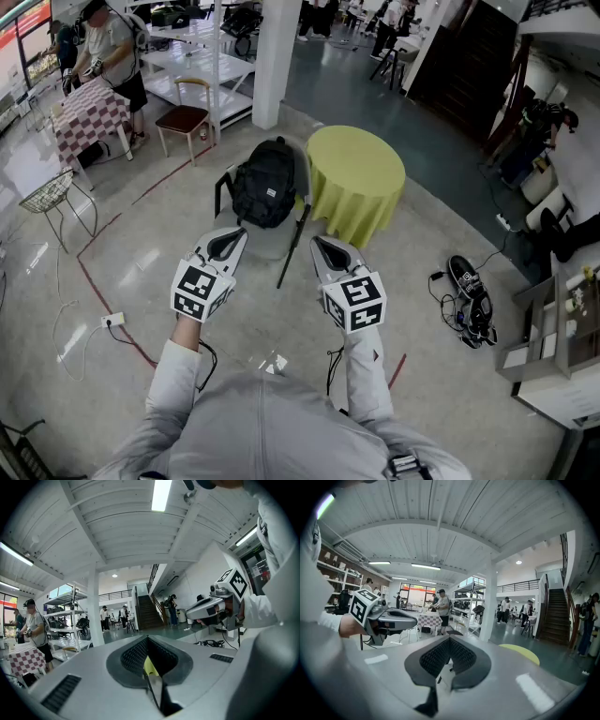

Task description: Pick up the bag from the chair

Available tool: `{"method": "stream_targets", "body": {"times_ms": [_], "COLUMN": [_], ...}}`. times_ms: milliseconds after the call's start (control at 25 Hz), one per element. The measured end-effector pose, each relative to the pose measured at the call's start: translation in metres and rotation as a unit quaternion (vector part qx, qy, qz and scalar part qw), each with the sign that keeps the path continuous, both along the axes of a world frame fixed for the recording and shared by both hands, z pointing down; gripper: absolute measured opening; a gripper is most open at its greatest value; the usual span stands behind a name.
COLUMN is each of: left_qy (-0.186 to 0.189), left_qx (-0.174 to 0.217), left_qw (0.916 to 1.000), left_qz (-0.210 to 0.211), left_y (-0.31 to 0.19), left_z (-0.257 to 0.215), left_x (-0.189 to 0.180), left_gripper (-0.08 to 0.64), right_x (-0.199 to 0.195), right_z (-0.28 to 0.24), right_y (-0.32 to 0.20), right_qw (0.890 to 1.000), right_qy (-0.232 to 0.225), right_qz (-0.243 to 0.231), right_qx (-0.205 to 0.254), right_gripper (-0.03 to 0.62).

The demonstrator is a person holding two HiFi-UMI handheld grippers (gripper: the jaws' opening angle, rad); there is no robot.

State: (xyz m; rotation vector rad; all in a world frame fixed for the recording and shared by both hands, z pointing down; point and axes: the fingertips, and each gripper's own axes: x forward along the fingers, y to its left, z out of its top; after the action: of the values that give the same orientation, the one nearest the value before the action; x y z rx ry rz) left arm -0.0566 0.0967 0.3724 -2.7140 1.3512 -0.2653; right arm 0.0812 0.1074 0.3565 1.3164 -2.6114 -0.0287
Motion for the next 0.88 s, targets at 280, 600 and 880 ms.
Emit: {"method": "stream_targets", "body": {"times_ms": [280,600,880], "left_qy": [-0.003,-0.006,-0.021], "left_qx": [-0.001,0.000,0.004], "left_qw": [1.0000,0.9999,0.9995], "left_qz": [-0.001,-0.010,-0.022], "left_y": [-0.006,-0.019,-0.025], "left_z": [0.001,0.002,0.003], "left_x": [0.007,0.025,0.045], "left_gripper": [0.006,0.006,0.006], "right_x": [0.008,0.028,0.049], "right_z": [-0.001,0.002,0.007], "right_y": [-0.005,-0.021,-0.032], "right_qw": [1.000,1.000,0.999], "right_qy": [-0.010,-0.022,-0.033], "right_qz": [0.001,-0.008,-0.022], "right_qx": [0.001,-0.005,-0.022], "right_gripper": [0.009,0.009,0.011]}}
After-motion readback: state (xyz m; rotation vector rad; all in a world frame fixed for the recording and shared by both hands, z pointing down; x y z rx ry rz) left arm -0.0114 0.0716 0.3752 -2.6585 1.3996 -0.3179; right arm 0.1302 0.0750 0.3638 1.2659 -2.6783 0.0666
